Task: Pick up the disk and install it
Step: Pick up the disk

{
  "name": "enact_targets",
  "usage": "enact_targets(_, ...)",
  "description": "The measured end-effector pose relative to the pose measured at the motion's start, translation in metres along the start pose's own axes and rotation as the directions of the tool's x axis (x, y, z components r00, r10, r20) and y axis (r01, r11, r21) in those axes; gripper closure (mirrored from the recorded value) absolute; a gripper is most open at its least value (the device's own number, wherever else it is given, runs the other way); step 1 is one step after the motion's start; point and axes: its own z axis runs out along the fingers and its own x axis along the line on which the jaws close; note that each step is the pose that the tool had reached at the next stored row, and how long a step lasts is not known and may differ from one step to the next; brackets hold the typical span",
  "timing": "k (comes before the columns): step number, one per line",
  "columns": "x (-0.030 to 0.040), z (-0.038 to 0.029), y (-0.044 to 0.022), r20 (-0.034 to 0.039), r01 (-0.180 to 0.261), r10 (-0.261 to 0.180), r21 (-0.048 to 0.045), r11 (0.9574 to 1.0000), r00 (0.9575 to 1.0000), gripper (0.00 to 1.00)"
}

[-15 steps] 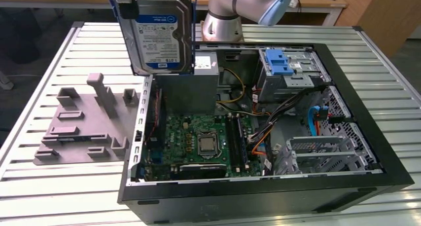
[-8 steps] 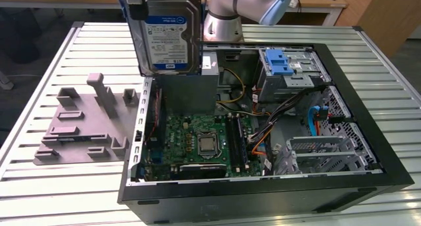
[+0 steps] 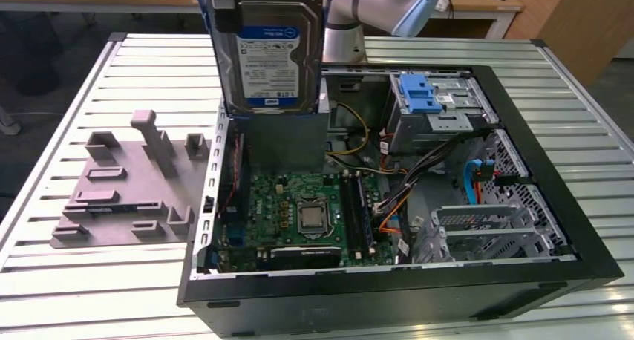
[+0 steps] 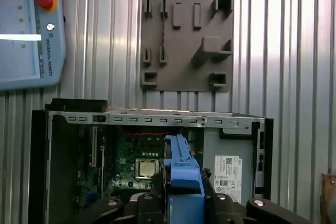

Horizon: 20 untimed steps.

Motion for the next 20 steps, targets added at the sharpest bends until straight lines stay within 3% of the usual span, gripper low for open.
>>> enact_targets(20, 0.0091, -0.0008, -0.0437, 0.0, 0.0, 0.0, 0.0001, 1.0, 1.0, 0.64)
